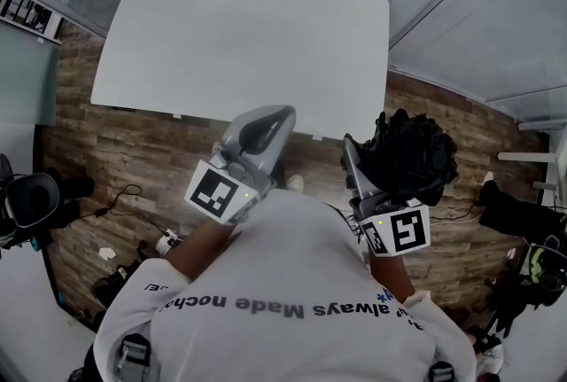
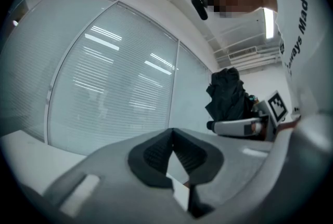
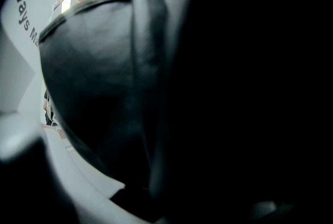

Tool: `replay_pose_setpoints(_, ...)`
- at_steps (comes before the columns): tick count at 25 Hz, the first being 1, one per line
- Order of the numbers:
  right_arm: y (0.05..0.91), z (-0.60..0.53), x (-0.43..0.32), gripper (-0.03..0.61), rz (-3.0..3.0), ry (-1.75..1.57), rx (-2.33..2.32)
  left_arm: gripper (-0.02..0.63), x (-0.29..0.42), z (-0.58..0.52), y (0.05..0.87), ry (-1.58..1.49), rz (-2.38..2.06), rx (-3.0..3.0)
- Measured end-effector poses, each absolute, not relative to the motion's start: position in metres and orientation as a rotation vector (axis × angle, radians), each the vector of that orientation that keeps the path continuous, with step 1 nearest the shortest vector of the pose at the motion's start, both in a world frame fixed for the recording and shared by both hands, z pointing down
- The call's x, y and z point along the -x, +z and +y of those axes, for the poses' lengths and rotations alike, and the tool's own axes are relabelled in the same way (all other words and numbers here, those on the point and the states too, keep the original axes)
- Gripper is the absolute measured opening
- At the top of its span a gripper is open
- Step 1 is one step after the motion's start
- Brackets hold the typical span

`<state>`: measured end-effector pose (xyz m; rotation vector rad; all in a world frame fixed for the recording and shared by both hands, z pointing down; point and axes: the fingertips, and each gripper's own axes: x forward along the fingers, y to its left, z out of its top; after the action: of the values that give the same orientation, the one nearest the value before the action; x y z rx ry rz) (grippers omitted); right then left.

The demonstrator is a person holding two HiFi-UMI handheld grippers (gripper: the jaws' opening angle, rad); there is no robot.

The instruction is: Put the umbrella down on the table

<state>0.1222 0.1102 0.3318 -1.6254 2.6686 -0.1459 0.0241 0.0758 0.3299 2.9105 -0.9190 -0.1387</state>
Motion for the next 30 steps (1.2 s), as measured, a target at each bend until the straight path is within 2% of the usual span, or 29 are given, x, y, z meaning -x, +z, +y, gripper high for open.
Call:
replay_pose_setpoints(17,0.336,-0.088,-0.066,0.232,2.638,-0.199,1.702,0.003,0.04,-0.125,0.336,-0.125,-0.874,-2.868)
replay_pose_setpoints(30,0.36,-0.135,-0.043,0.232,2.66,-0.266,1.736,0.003,0.06,-0.173,0.36,-0.108,-0.84,-2.822)
